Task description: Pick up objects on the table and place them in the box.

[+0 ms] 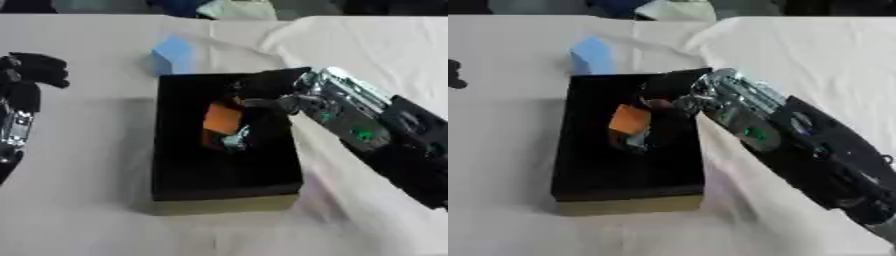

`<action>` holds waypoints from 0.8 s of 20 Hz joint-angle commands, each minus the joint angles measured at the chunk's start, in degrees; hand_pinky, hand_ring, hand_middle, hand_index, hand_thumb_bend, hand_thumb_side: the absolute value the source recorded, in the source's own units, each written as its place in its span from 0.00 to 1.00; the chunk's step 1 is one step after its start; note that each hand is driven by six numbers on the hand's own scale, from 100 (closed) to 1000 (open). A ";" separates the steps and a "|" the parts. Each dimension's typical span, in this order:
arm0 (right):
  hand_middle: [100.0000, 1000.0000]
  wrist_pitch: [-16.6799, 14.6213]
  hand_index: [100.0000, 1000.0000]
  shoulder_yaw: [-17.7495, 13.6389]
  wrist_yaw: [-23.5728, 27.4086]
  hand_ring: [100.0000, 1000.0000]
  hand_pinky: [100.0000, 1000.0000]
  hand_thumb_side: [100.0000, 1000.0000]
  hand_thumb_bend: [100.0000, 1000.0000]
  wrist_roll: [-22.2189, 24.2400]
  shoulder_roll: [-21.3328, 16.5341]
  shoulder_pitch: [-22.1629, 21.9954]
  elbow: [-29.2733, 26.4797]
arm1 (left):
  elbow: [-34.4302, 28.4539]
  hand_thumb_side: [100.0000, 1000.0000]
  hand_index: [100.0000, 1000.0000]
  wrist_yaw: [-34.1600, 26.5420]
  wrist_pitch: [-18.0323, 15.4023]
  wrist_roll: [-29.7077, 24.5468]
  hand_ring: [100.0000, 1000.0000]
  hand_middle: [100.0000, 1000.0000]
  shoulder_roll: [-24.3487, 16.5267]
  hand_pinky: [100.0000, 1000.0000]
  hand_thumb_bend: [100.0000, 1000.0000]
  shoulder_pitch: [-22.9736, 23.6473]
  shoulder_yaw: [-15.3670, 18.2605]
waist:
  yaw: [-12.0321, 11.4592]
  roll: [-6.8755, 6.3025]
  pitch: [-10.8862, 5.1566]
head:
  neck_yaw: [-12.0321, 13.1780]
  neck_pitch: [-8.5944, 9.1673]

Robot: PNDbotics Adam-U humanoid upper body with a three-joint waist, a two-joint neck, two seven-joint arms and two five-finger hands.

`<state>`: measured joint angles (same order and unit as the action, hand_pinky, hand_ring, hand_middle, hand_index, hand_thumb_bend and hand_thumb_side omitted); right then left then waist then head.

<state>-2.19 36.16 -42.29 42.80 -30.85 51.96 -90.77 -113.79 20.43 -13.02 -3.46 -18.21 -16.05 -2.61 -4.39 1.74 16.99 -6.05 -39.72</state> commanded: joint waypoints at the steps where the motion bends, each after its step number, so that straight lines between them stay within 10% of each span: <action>1: 0.82 -0.34 0.97 -1.33 -1.10 0.91 0.87 1.00 0.24 -0.26 -0.43 1.24 -0.43 | -0.80 0.97 0.68 -0.11 0.12 -0.12 0.59 0.66 -0.54 0.73 0.00 -0.60 0.15 | -0.03 -0.13 -0.91 | 0.03 0.23; 5: 0.81 -0.13 0.96 -2.31 -1.60 0.90 0.86 1.00 0.28 -1.27 -0.67 1.45 -1.35 | -0.80 0.97 0.68 -0.13 0.16 -0.10 0.59 0.66 -0.54 0.73 0.00 -0.59 0.18 | 0.08 -0.13 -0.97 | 0.08 0.40; 12: 0.76 1.98 0.96 -6.59 1.14 0.87 0.85 1.00 0.00 -4.00 -1.19 2.84 -5.87 | -0.80 0.97 0.69 0.04 0.35 0.05 0.60 0.66 -1.68 0.73 0.00 -1.29 0.23 | 0.57 -0.34 -1.13 | 0.41 0.64; 16: 0.73 4.01 0.94 -11.16 2.36 0.84 0.86 0.96 0.00 -6.72 -2.03 3.12 -10.38 | -0.80 0.95 0.71 1.41 1.17 0.58 0.62 0.67 -5.27 0.73 0.00 -4.36 -0.08 | 1.13 -0.62 -1.09 | 0.87 0.55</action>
<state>1.30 27.10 -40.55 37.04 -31.33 53.93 -98.93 -113.79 21.25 -12.25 -3.09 -21.20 -19.59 -2.66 -3.19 1.30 16.99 -5.43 -39.67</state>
